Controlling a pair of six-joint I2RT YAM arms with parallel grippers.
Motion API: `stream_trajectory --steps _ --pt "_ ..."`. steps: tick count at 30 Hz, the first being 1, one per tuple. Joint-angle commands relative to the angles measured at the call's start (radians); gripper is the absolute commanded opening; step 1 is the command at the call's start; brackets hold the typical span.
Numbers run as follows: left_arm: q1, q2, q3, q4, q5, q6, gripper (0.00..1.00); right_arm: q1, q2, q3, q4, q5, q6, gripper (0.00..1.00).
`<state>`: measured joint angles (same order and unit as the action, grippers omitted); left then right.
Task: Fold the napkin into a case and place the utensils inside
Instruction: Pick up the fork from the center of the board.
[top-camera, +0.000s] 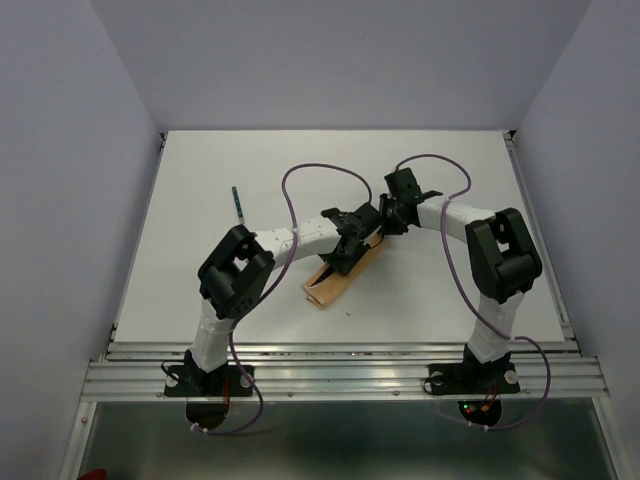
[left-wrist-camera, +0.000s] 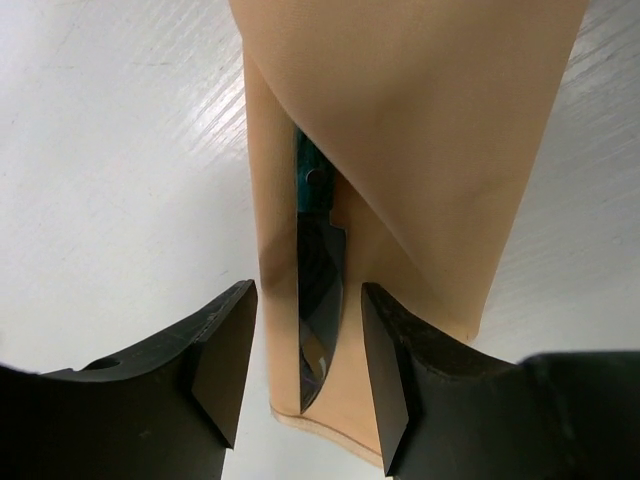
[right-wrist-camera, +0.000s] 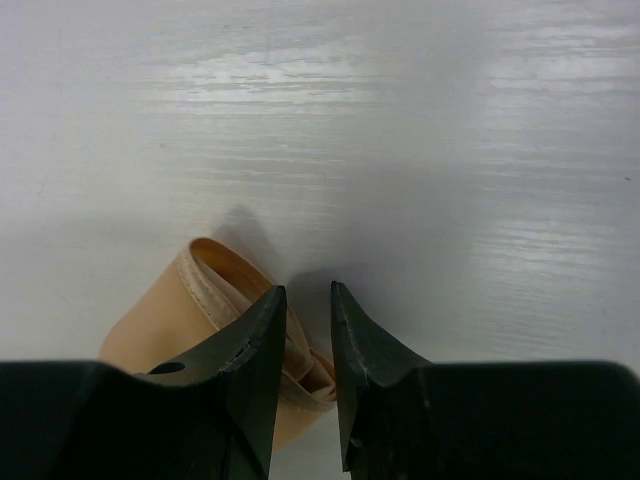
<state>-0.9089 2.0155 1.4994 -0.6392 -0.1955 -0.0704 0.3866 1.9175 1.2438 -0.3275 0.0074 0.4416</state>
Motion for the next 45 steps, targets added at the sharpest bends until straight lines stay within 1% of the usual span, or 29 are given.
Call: stream_trajectory --steps 1,3,6,7,10,11,12,13,14,15,16,17,18,19,20,22,25,28,30,33,35,38,44,45 --pt "0.004 -0.133 0.035 -0.050 -0.022 -0.032 0.58 0.011 -0.084 -0.081 0.016 0.179 0.058 0.33" --pt "0.007 -0.176 0.030 -0.065 -0.018 -0.045 0.58 0.011 -0.155 -0.102 0.024 0.282 0.083 0.36" --pt "0.016 -0.244 0.009 -0.071 -0.018 -0.068 0.61 0.011 -0.201 -0.110 0.021 0.376 0.097 0.38" --pt "0.034 -0.260 0.002 -0.070 -0.015 -0.075 0.61 0.011 -0.225 -0.118 0.021 0.396 0.109 0.41" --pt "0.088 -0.328 -0.037 -0.053 0.004 -0.106 0.61 0.011 -0.267 -0.136 0.016 0.457 0.143 0.41" --pt "0.143 -0.354 -0.056 -0.033 -0.043 -0.130 0.60 0.011 -0.282 -0.153 0.009 0.486 0.164 0.41" --pt "0.180 -0.363 -0.060 -0.030 -0.067 -0.194 0.60 0.011 -0.300 -0.171 0.004 0.553 0.192 0.41" --pt "0.224 -0.365 -0.061 -0.025 -0.064 -0.218 0.61 0.011 -0.326 -0.193 0.007 0.577 0.233 0.42" --pt "0.317 -0.363 -0.057 -0.016 -0.038 -0.254 0.64 0.011 -0.380 -0.243 0.028 0.601 0.249 0.43" --pt "0.361 -0.362 -0.059 -0.002 -0.027 -0.265 0.64 0.011 -0.408 -0.271 0.048 0.595 0.255 0.51" --pt "0.398 -0.356 -0.059 0.007 -0.022 -0.272 0.64 0.011 -0.431 -0.294 0.089 0.580 0.250 0.54" --pt "0.430 -0.345 -0.053 0.013 -0.034 -0.278 0.64 0.011 -0.449 -0.312 0.102 0.563 0.244 0.55" --pt "0.485 -0.313 -0.035 0.015 -0.038 -0.278 0.64 0.011 -0.474 -0.325 0.105 0.546 0.240 0.56" --pt "0.508 -0.292 -0.022 0.010 -0.039 -0.273 0.64 0.011 -0.479 -0.337 0.096 0.527 0.240 0.57" --pt "0.554 -0.249 0.002 0.006 -0.044 -0.270 0.64 0.011 -0.483 -0.340 0.087 0.514 0.246 0.57" --pt "0.596 -0.186 0.037 -0.010 -0.067 -0.278 0.65 0.011 -0.485 -0.356 0.078 0.499 0.249 0.58" --pt "0.666 -0.143 0.051 0.007 -0.074 -0.272 0.65 0.011 -0.497 -0.375 0.081 0.461 0.244 0.58" --pt "0.725 -0.092 0.059 0.038 -0.047 -0.264 0.66 0.011 -0.512 -0.402 0.084 0.434 0.249 0.58" --pt "0.746 -0.064 0.053 0.076 -0.001 -0.267 0.66 0.011 -0.514 -0.417 0.099 0.407 0.250 0.58" --pt "0.766 -0.026 0.062 0.111 0.011 -0.266 0.66 0.011 -0.508 -0.420 0.111 0.373 0.249 0.58" --pt "0.771 0.023 0.097 0.107 0.036 -0.253 0.66 0.011 -0.503 -0.419 0.113 0.364 0.255 0.58" --pt "0.775 0.071 0.130 0.101 0.036 -0.236 0.65 0.011 -0.505 -0.419 0.113 0.361 0.255 0.58" --pt "0.786 0.158 0.176 0.101 0.036 -0.218 0.52 0.011 -0.497 -0.406 0.113 0.344 0.266 0.58" --pt "0.786 0.173 0.185 0.095 0.039 -0.220 0.45 0.011 -0.497 -0.405 0.114 0.341 0.267 0.58"
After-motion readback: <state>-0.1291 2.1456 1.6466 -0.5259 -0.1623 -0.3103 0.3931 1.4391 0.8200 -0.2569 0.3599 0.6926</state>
